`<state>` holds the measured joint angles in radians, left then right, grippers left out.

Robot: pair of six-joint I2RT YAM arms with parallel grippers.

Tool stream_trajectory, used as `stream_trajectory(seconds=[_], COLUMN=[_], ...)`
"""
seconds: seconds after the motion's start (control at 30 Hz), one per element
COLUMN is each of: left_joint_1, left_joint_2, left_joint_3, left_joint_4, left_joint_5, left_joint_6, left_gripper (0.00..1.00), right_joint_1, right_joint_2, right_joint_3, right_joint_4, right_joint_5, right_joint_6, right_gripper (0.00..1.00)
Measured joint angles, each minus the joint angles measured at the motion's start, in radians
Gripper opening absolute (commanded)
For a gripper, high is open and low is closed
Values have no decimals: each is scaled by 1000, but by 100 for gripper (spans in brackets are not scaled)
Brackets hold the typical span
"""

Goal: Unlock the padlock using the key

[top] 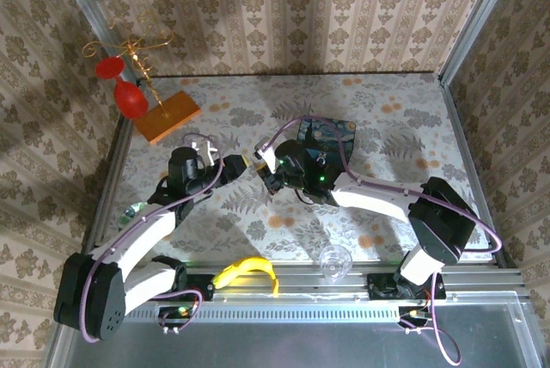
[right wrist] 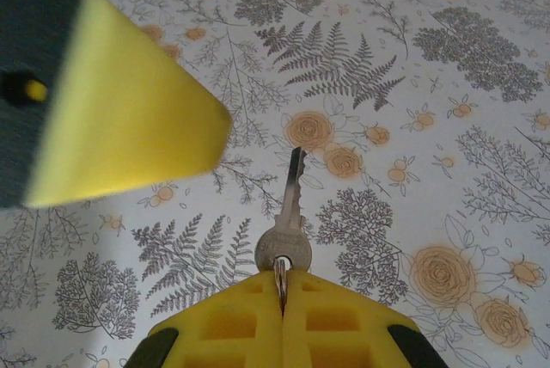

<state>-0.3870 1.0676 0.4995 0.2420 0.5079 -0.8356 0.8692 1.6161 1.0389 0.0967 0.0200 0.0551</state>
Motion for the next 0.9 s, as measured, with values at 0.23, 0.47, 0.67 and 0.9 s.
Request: stream_trajectory(seconds=[0.23,0.47,0.67,0.9], left_joint_1=[-18,-30,-32,-39], left_joint_2=[49,113,148,149], left_joint_3=[21,22,22,25], left_joint_4=[63,130,171,192], left_joint_5=[13,28,43,58], left_joint_6=[-3,-27,-50,-53], left_gripper=[43,29,13,0], right_joint_1=[6,6,9,12], right_joint_2=[-13,-14,-20,-32], right_joint_3=[-5,-16,-18,-43], right_joint_4=[13,13,14,29], right_joint_5=[0,0,0,1], right_joint_6=[0,1,1,11], right_gripper=[0,0,0,0])
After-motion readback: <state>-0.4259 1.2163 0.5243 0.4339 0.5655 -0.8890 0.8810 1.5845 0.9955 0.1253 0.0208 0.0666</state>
